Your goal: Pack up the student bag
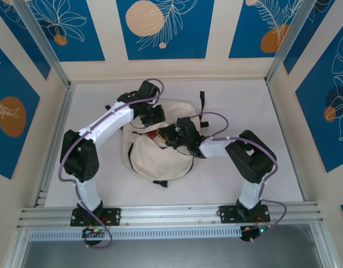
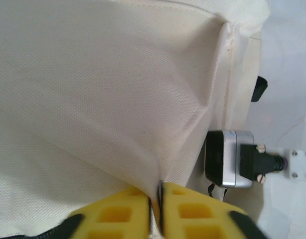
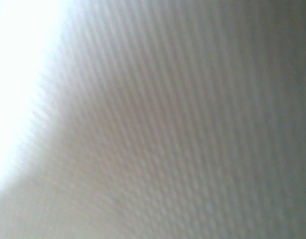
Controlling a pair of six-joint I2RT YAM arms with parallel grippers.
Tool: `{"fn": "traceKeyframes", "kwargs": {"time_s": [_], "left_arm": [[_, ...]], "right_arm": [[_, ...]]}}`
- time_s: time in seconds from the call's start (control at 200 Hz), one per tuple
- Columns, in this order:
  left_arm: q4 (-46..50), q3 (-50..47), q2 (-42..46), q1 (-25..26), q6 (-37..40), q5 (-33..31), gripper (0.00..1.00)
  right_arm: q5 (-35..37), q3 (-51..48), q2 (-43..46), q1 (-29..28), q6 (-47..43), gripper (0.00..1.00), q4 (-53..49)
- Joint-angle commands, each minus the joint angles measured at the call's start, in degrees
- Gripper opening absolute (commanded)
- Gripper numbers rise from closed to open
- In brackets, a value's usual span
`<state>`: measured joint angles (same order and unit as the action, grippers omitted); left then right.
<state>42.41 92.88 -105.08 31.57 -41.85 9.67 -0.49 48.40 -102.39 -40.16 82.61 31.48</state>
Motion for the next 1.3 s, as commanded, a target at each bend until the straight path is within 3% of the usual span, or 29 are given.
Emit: {"fn": "traceKeyframes", "kwargs": {"time_s": [0.0, 0.165, 0.335, 0.575, 0.775, 0.93, 1.115, 1.295], "left_arm": [[-0.36, -0.5, 1.48, -0.99, -0.08, 1.93, 0.25], [-0.52, -1.79, 4.0, -2.78, 0.34, 2.5, 0.49], [-0.61, -5.9, 9.33, -6.19, 0.93, 2.0, 0.6], [-0.64, -15.95, 18.95, -12.75, 2.0, -0.47, 0.7], [-1.62, -26.61, 26.42, -16.92, 3.02, -0.98, 0.78], [-2.41, -32.71, 29.98, -18.34, 4.65, -0.73, 0.84], [-3.63, -37.2, 32.51, -19.0, 6.49, -1.23, 0.86], [-4.13, -40.16, 33.7, -21.72, 6.47, -0.76, 0.86]], "right_arm": [[-1.61, -3.84, 3.95, -0.65, -1.77, 0.32, -4.74], [-2.01, -4.73, 9.76, -1.97, -6.07, 0.38, -9.9], [-0.58, -3.9, 16.08, -2.92, -11.39, 0.42, -18.46], [5.0, -0.66, 23.15, -3.2, -17.43, 0.5, -35.09], [16.11, 5.19, 23.77, -3.19, -18.01, 0.54, -54.97], [15.6, 5.43, 22.76, -0.86, -16.69, 0.59, -55.89], [13.24, 8.35, 18.27, 1.46, -20.48, 0.52, -55.06], [20.35, 17.31, 12.79, -0.4, -26.25, 0.47, -64.5]]}}
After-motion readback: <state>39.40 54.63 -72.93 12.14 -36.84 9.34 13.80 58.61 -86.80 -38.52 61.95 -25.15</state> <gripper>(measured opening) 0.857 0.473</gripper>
